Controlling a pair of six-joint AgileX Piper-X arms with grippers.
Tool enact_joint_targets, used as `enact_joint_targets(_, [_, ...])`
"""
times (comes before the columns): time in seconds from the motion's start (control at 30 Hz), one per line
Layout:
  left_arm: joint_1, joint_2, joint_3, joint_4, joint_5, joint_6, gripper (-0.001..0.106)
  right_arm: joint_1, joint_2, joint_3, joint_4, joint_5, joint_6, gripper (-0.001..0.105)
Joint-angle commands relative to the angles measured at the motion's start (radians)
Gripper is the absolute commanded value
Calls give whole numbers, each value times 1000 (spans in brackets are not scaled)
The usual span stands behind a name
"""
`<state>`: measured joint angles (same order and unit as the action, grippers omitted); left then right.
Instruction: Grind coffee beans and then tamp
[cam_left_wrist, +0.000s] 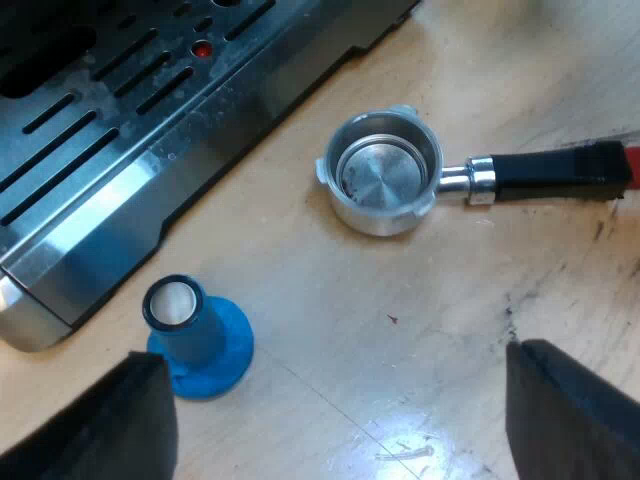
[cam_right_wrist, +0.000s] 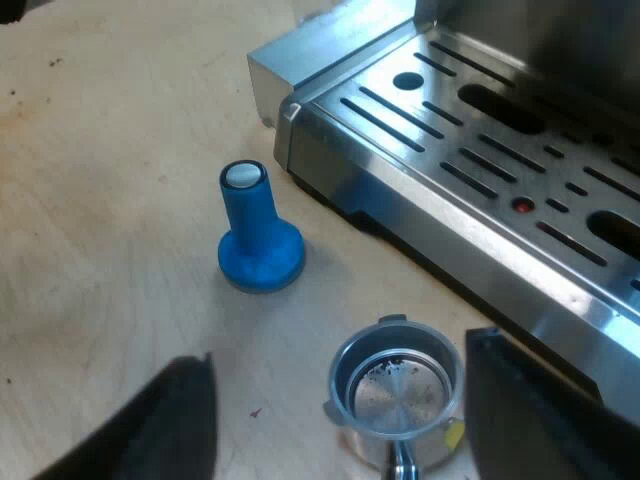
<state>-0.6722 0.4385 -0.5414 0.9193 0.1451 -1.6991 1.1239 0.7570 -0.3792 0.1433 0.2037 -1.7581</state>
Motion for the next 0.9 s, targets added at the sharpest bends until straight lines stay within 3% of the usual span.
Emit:
enact_joint_targets(0.03, [-3, -4, -11, 1, -19, -17, 69, -2, -2, 32, -74, -7, -30, 66])
enact_joint_targets(0.5, [-3, 51, -11, -5, -26, -91, 69, -2, 182, 48, -266, -29, -50, 62])
enact_joint_targets(0.67, [-3, 116, -11, -47, -76, -91, 69, 18, 265, 48, -369, -73, -50, 62])
enact_joint_targets(0.9, [-3, 179, -11, -89, -91, -111, 69, 114, 346, 48, -405, 14, -41, 62])
